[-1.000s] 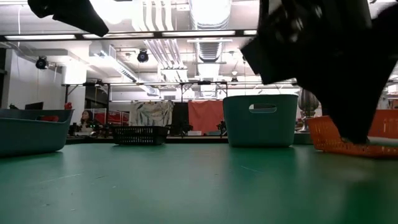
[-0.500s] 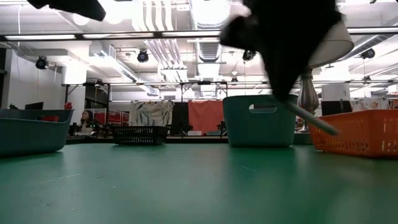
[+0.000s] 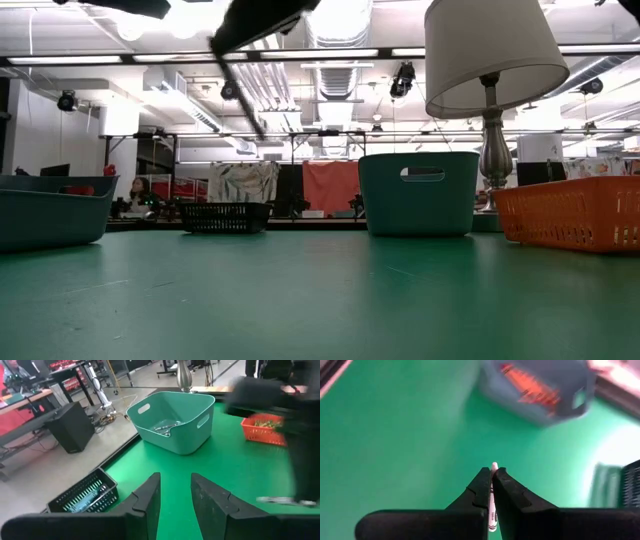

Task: Sort crayons
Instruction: Put the white crayon into the green bin

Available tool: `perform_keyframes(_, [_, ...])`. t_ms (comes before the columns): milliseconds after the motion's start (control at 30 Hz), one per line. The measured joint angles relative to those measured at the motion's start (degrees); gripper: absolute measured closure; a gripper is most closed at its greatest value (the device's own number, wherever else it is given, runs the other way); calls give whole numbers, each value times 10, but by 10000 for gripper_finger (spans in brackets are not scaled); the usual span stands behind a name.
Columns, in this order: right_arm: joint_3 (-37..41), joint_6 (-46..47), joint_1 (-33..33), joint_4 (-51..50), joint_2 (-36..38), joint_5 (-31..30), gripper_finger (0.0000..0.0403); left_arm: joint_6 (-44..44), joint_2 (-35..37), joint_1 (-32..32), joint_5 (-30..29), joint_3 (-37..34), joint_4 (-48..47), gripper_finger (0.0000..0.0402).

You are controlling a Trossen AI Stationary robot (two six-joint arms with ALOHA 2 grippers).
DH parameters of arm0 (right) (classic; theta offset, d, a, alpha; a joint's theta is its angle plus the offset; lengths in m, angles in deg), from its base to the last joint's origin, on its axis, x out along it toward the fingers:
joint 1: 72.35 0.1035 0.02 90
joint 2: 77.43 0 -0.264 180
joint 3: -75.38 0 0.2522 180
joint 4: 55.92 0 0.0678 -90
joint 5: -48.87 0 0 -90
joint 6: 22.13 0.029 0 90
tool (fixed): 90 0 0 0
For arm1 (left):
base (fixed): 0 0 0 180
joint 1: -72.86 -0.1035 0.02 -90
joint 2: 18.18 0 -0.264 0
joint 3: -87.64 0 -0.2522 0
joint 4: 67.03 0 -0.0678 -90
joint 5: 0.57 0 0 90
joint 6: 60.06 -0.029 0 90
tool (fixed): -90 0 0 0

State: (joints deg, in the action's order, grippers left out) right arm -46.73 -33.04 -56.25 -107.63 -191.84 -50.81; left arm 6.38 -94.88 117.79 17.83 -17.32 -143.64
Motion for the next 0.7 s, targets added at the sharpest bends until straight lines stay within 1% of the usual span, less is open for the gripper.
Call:
perform_keyframes(200, [0, -76, -78, 94, 0, -5, 394, -44, 6, 3, -1, 20, -1, 311])
perform_keyframes(267, [0, -90, -111, 115, 1, -22, 394, -57, 6, 3, 0, 27, -6, 311])
perform_keyframes(400, [1, -106, -182, 117, 18, -81, 394, -62, 7, 4, 0, 42, -23, 311])
perform_keyframes(533, [0, -89, -262, 84, 42, -84, 394, -62, 7, 4, 0, 45, -36, 311])
perform_keyframes(700, [1, -70, -338, -15, 72, -83, 394, -61, 7, 4, 1, 46, -42, 311])
